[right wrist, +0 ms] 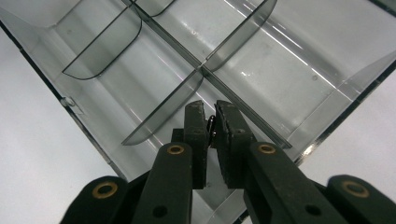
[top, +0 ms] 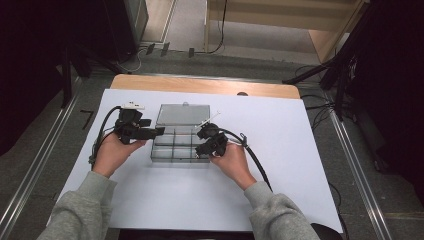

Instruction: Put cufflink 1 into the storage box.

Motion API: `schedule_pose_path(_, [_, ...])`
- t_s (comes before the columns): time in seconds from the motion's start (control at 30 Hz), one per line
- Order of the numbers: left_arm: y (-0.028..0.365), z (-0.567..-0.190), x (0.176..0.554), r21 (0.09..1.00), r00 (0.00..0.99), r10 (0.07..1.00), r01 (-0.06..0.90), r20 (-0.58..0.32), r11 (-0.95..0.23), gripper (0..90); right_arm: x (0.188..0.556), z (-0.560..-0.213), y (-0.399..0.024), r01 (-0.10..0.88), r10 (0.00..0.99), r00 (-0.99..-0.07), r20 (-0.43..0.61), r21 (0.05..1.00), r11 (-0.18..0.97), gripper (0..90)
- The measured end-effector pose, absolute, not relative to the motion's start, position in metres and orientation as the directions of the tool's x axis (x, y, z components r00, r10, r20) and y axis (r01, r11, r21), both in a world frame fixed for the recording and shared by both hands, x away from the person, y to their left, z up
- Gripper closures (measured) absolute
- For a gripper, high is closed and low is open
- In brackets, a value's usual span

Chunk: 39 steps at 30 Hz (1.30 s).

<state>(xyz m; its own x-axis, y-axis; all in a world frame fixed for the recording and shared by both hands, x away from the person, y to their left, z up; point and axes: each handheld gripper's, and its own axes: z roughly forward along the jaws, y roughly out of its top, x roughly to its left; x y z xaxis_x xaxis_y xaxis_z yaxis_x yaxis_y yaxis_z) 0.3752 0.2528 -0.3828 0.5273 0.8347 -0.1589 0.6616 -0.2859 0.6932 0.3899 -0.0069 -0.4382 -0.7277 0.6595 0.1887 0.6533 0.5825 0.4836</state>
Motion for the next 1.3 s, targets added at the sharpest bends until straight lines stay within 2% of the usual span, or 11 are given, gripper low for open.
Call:
schedule_pose_path(0.7, [0.254,-0.382,0.375,0.692,0.524,0.836,0.664,-0.16,-0.283,33.8,0.387,-0.419,-0.017,0.646,0.659,-0.725,0.2,0.53,0.549,78.5])
schedule_pose_path(1.03, [0.254,-0.383,0.377,0.686,0.521,0.837,0.671,-0.165,-0.282,33.8,0.383,-0.404,-0.029,0.633,0.658,-0.725,0.201,0.571,0.523,72.5])
schedule_pose_path(1.13, [0.254,-0.383,0.378,0.684,0.523,0.836,0.672,-0.166,-0.285,33.8,0.383,-0.4,-0.034,0.627,0.659,-0.725,0.201,0.591,0.508,66.4])
schedule_pose_path(1.3, [0.255,-0.382,0.379,0.681,0.522,0.837,0.675,-0.166,-0.285,33.5,0.384,-0.397,-0.041,0.631,0.664,-0.718,0.206,0.594,0.499,63.7])
